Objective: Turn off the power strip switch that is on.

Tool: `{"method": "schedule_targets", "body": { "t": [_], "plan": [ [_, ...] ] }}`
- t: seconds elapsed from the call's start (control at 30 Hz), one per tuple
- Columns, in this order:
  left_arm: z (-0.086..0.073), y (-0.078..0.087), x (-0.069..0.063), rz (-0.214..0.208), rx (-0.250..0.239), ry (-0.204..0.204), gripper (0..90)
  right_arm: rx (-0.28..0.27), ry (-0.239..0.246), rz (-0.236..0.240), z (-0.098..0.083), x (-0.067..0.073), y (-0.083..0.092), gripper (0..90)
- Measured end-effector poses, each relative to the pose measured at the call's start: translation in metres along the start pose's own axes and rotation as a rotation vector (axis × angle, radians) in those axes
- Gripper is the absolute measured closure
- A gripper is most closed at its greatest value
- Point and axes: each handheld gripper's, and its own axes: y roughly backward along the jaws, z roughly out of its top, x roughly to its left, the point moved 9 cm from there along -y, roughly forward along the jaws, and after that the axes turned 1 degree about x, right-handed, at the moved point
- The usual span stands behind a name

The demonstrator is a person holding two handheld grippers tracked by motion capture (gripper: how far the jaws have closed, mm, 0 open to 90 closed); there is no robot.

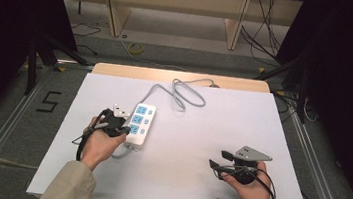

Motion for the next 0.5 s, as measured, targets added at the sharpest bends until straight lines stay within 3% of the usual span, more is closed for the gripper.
{"method": "schedule_targets", "body": {
  "t": [0.5],
  "plan": [
    [0.0057,-0.0058,-0.0049,-0.01,0.02,-0.003,89.6,0.004,0.002,-0.001,-0.0004,0.0,-0.0002,40.0]
  ]
}}
